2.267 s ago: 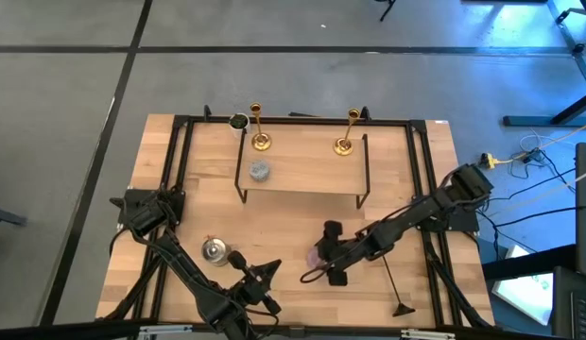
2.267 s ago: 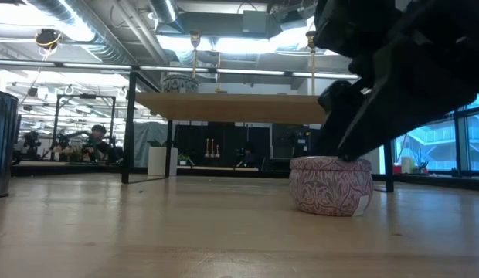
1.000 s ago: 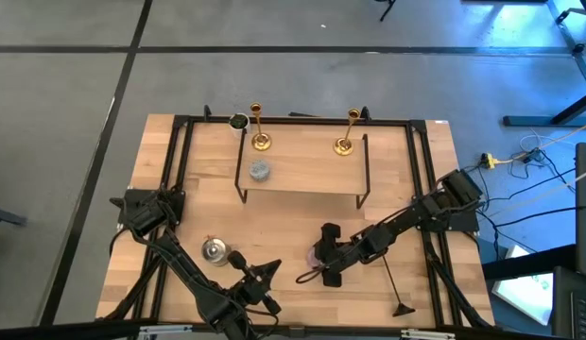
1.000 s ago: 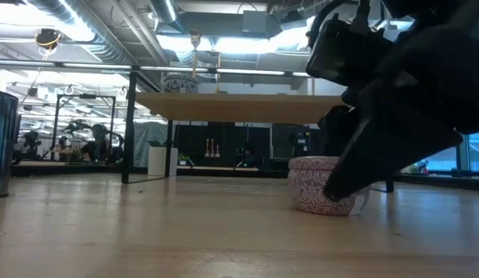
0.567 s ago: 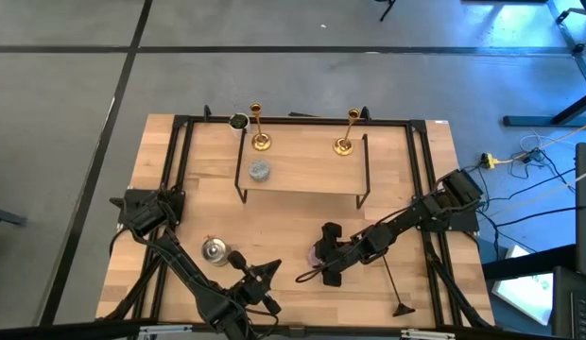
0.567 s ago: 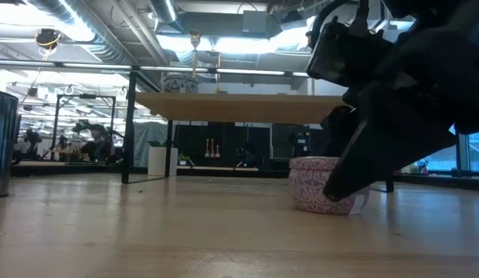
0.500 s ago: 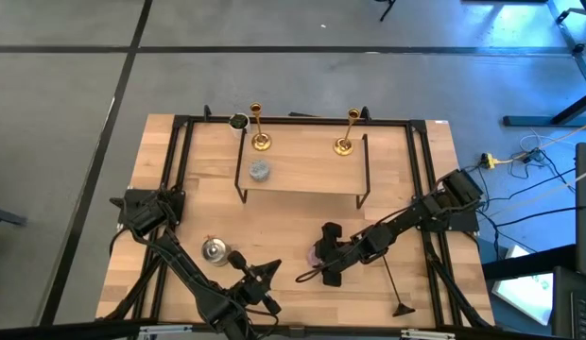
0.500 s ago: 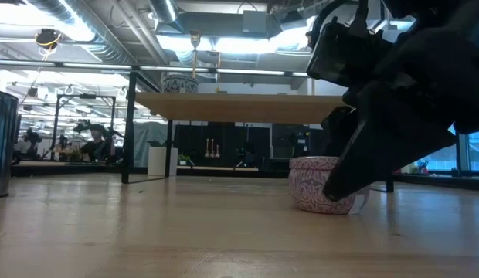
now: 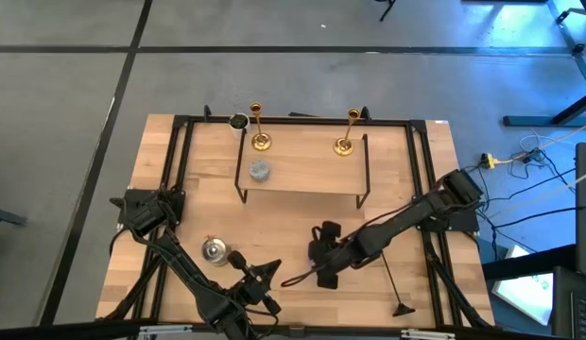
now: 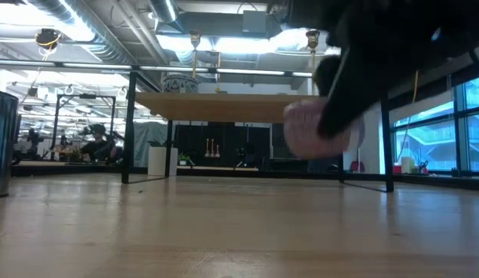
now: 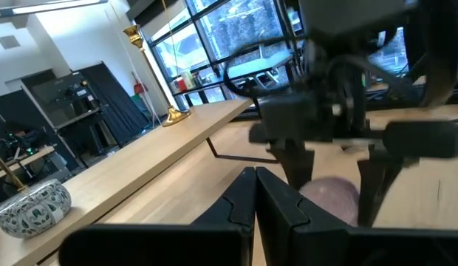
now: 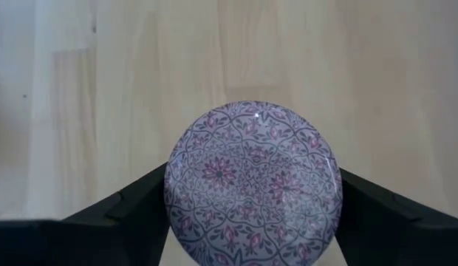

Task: Pick & Place candle stick holders
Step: Put the pink scented candle on the shelf

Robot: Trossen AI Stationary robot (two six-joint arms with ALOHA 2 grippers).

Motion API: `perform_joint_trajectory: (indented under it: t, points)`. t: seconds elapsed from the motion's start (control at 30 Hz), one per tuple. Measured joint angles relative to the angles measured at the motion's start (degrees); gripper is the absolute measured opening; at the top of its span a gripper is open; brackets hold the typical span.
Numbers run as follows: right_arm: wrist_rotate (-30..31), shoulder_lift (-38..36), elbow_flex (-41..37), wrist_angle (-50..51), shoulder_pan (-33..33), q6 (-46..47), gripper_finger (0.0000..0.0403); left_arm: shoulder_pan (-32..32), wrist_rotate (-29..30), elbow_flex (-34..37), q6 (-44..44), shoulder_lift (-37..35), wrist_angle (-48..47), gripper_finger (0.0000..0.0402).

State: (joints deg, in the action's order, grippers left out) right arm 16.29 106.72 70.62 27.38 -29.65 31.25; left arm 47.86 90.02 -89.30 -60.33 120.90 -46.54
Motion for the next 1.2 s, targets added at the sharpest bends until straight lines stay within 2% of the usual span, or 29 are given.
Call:
perform_joint_trajectory:
  t: [0.2,0.3,0.5,0.77,0.97,1.1,1.2]
  points:
    - [0.25,-0.01,10.66,20.71,0.46,-0.95,0.0301,0.02,-0.04,0.0,0.0,0.0,0.0,0.0006]
    - [2.69,-0.55,14.28,28.27,0.55,-2.15,0.0301,0.03,-0.07,0.0,0.0,0.0,0.0,0.0006]
    - [8.51,-5.53,15.79,36.31,0.82,-3.86,0.0301,0.04,-0.09,0.0,-0.33,-0.02,0.0,0.0006]
    - [13.98,-17.1,15.8,41.43,4.48,-4.51,0.0301,0.04,-0.11,0.0,-0.64,-0.02,0.02,0.0006]
    - [12.63,-23.49,15.84,43.05,12.53,-4.47,0.0302,0.04,-0.11,0.02,-0.62,-0.02,0.26,0.0006]
    - [3.01,-23.79,15.83,43.1,19.72,-7.55,0.0302,0.04,-0.11,0.02,-0.6,-0.02,0.26,0.0006]
    - [-0.25,-23.23,15.86,42.53,23.28,-11.34,0.0302,0.04,-0.11,0.02,-0.58,-0.02,0.26,0.0006]
